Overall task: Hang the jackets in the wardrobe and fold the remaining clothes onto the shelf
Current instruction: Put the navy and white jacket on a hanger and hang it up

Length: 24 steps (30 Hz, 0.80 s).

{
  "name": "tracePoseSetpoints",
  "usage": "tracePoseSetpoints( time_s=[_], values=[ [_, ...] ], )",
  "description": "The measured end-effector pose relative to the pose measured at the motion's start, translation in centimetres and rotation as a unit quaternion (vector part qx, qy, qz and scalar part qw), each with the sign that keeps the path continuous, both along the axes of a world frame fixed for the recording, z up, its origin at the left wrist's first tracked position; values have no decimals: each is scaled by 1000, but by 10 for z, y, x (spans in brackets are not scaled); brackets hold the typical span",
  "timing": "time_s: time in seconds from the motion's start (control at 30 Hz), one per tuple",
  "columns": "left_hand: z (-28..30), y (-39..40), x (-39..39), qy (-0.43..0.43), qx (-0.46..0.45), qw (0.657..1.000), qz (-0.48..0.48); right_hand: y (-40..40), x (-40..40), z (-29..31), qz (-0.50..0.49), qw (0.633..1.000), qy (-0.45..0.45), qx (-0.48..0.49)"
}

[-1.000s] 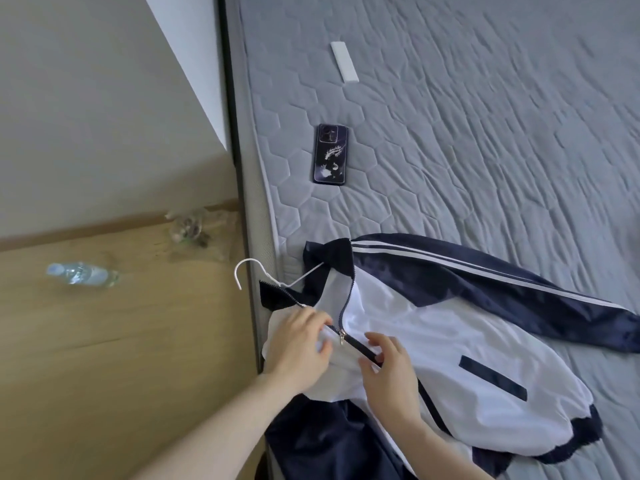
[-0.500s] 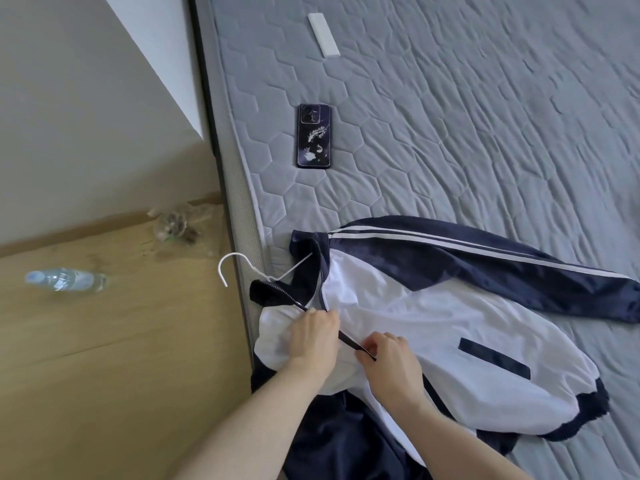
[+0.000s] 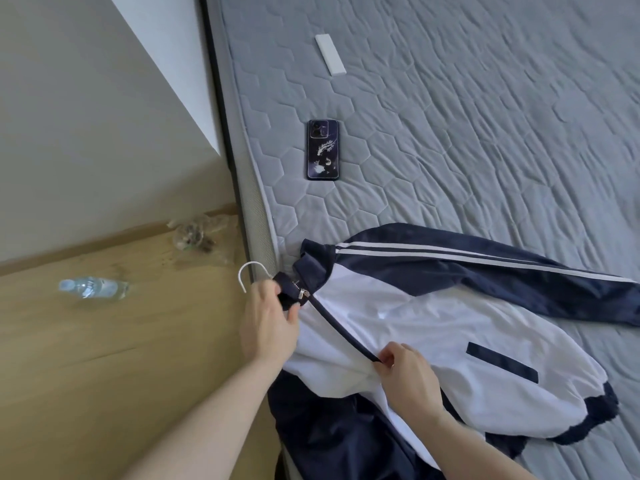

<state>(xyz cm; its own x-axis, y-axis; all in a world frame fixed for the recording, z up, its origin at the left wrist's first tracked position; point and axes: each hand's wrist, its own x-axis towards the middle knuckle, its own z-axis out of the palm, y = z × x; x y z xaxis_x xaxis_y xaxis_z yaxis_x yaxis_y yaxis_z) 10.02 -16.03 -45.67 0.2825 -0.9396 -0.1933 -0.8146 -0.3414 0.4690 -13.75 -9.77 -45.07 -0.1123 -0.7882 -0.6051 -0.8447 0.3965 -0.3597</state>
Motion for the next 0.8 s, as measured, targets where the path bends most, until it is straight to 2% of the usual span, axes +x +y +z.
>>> tracePoseSetpoints(
  time_s=[0.07, 0.13, 0.17, 0.23, 0.37, 0.47, 0.6, 0.8],
  values=[
    [-16, 22, 6, 79, 131, 975, 163, 4, 0, 5, 2, 1000, -21, -5],
    [-27, 38, 10, 162, 271, 923, 220, 10, -3, 13, 16, 999, -29, -3],
    [-29, 43, 11, 216, 305, 902, 217, 13, -5, 18, 23, 999, -31, -5],
    [-28, 50, 11, 265, 261, 906, 203, 18, -10, 32, 31, 999, -42, -9],
    [24, 48, -7, 259, 122, 944, 162, 17, -28, 80, 18, 998, -43, -38],
    [102, 45, -29, 255, 63, 960, 94, 11, -41, 139, -13, 995, -60, -83],
    [220, 47, -59, 300, 33, 953, 18, 0, -64, 242, -56, 983, -66, -164],
    [394, 80, -73, 292, -11, 954, -68, -17, -108, 413, -24, 957, -50, -284]
  ],
)
